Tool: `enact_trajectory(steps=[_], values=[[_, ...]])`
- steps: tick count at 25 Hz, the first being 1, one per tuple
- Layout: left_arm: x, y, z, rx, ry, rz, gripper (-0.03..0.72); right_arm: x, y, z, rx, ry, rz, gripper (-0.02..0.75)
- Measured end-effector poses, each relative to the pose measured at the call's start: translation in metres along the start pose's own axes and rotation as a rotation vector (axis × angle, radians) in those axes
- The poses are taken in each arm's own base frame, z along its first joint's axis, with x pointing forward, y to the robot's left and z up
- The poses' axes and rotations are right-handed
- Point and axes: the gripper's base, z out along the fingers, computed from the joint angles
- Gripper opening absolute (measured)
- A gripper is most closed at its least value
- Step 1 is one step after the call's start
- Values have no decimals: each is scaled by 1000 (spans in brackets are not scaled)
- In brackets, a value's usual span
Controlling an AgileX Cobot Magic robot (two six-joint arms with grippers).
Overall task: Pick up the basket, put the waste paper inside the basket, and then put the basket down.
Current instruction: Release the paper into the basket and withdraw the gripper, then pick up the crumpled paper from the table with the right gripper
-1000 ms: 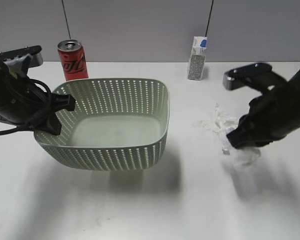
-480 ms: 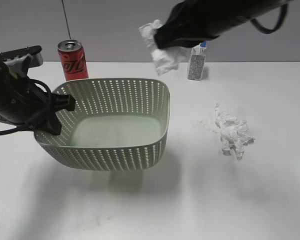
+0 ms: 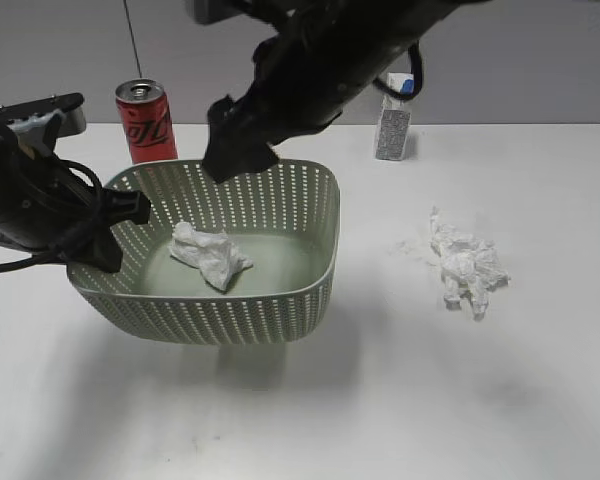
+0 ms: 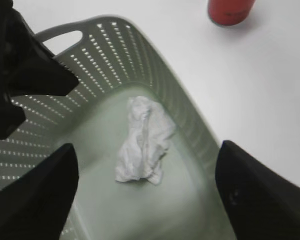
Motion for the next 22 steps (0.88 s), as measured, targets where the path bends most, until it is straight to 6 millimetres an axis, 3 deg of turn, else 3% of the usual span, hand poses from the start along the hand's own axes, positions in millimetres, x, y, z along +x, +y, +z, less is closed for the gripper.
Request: enact_trajectory(steps=[2,5,7,10,12,16,22], values=[[0,0,0,-1,3,0,5,-8,-6,-16,34,26,-12,638],[0,0,0,-2,5,2,5,-7,-32,-49,138,79,9,596],[1,0,0,-3,8,2,5,2,-57,-70,192,110,73,583],[1,0,0,-4,10,3,5,35,-100,-88,257,161,225,580],[1,0,0,-4,10,3,5,67,-127,-89,299,209,329,579],[1,0,0,-4,10,3,5,122,-157,-77,367,242,454,577],[1,0,0,-5,12,3,5,162,-178,-55,441,210,562,574]])
